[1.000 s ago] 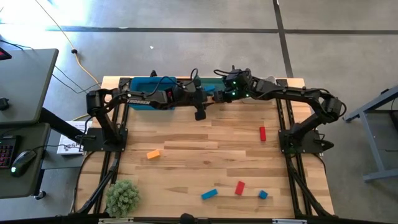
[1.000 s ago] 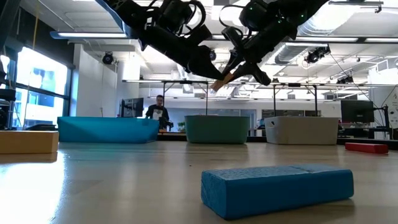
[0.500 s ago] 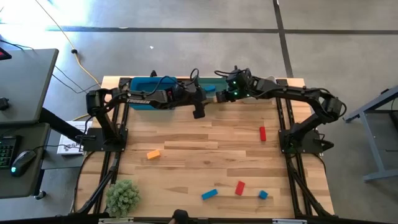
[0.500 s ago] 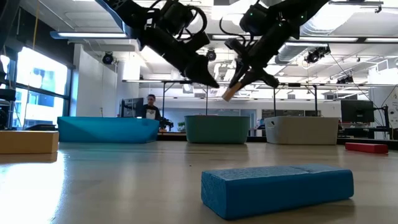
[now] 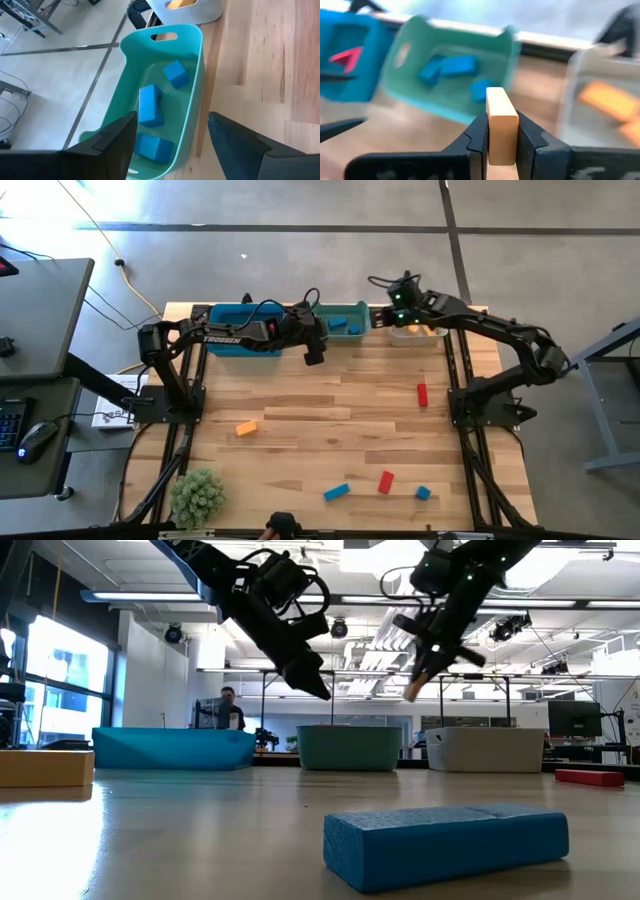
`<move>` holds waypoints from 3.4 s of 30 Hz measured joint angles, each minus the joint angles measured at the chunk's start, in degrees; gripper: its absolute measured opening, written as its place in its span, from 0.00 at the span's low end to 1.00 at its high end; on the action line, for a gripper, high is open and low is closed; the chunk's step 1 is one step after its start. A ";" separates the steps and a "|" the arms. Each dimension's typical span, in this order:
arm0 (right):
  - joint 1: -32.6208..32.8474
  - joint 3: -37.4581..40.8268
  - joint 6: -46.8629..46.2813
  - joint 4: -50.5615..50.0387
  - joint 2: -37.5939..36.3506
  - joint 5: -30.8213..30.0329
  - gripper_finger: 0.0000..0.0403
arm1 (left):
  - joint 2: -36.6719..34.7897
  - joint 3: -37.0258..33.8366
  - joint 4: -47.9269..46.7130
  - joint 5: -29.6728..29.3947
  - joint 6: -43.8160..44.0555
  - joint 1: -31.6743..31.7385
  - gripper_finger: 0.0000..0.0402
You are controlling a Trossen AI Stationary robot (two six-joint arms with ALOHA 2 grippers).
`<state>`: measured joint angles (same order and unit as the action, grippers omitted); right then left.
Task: Sort & place blocks by color
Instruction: Put the yellow block into the gray bin, then put the red block into the blue bin
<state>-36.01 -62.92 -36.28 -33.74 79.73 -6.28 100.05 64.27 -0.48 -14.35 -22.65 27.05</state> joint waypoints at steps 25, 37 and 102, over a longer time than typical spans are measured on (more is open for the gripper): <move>-13.88 0.00 8.29 -17.39 9.54 -16.23 0.10 | 0.00 0.00 -0.18 0.02 0.04 -0.02 0.58; -13.84 0.00 9.04 -17.95 10.63 -14.11 0.31 | 0.00 0.00 -2.79 0.02 -0.02 0.00 0.58; 21.07 11.00 -26.40 -46.81 -7.60 -1.54 0.40 | 0.00 0.00 -10.00 0.20 3.22 -0.07 0.58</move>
<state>-14.94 -51.92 -62.68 -80.55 72.14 -7.82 100.05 64.27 -10.48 -14.15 -19.44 26.98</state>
